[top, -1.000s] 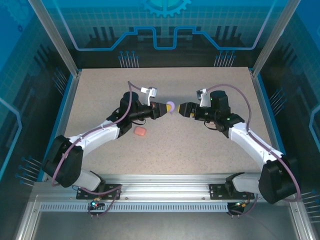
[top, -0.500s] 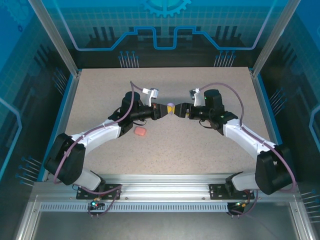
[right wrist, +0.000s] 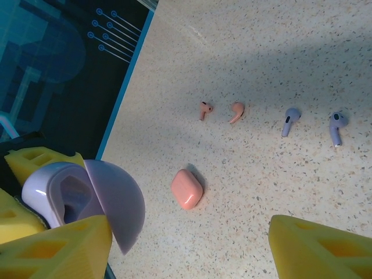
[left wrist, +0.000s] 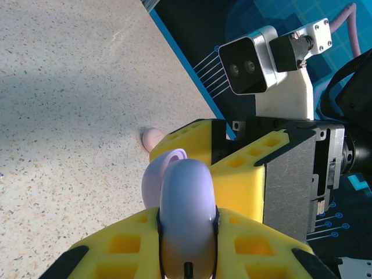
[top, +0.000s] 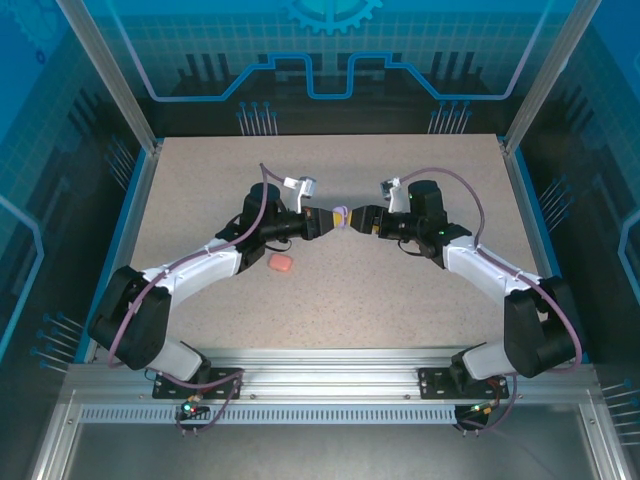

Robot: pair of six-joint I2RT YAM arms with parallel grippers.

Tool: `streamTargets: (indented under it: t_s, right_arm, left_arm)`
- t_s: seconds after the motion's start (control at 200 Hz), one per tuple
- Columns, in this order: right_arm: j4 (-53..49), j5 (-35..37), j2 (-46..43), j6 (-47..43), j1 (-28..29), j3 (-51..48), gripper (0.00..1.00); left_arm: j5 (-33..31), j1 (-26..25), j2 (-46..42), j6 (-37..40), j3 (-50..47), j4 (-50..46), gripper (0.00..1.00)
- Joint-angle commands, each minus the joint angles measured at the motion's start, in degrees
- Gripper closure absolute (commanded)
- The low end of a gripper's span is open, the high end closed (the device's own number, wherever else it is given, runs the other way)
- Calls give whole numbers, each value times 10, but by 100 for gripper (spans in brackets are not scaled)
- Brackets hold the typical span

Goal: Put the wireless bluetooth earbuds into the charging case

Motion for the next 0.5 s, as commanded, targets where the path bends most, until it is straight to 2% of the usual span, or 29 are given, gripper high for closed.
streamTargets:
  t_s: [0.0,0.495]
  right_arm:
    - [-5,15,10,7,-12,-4,28]
    - [20,9,44,28,-8,5,32]
  left_arm:
    - [24,-5,-15,-4,7,35,100]
    - [24,-15,-15,-10,12,43,100]
